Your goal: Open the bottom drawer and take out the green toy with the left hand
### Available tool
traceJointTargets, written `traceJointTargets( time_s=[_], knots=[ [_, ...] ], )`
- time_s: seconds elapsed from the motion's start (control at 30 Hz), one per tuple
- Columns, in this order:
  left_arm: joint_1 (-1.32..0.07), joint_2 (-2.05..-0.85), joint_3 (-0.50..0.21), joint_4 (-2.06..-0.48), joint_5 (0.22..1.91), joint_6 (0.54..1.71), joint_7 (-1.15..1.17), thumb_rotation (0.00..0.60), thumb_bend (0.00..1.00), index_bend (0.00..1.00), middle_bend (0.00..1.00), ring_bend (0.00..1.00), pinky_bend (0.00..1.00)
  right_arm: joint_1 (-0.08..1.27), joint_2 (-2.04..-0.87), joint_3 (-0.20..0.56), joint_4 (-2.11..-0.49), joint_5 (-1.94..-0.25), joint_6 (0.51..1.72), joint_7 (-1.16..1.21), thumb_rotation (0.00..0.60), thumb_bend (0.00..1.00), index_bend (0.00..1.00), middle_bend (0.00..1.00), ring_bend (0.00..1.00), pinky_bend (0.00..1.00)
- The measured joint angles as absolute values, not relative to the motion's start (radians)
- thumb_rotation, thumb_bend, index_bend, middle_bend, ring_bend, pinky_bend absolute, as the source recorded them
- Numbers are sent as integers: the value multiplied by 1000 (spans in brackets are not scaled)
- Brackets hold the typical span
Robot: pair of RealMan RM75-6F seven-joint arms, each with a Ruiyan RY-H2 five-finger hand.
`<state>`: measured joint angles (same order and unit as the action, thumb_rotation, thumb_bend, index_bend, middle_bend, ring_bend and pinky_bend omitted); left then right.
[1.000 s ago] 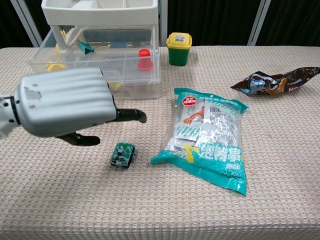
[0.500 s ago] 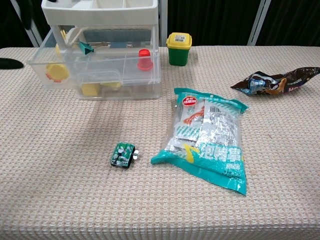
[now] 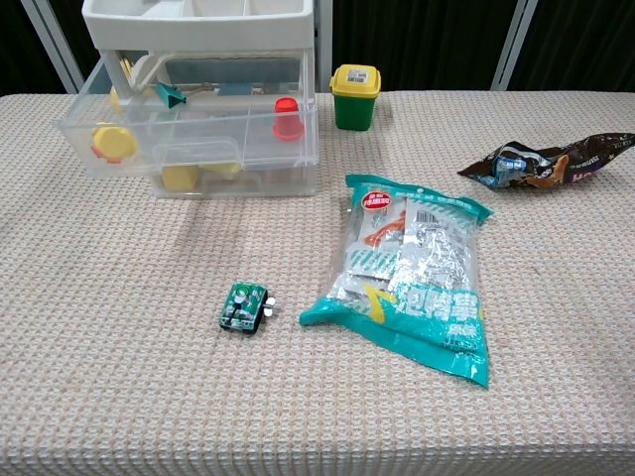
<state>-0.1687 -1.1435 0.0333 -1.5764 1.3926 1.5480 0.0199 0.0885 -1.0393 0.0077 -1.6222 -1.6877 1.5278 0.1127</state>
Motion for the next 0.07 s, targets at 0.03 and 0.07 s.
traceJointTargets(
  time_s=[0.03, 0.07],
  knots=[
    [-154, -1151, 38, -1573, 1398, 1564, 22, 442, 58, 227, 233, 235, 231, 89, -1042, 7, -1621, -1687, 1526, 113, 600, 301, 0, 0, 0, 0],
    [-136, -1162, 44, -1568, 1408, 1586, 26, 442, 58, 227, 233, 235, 231, 90, -1046, 6, -1619, -1687, 1524, 114, 600, 301, 0, 0, 0, 0]
  ],
)
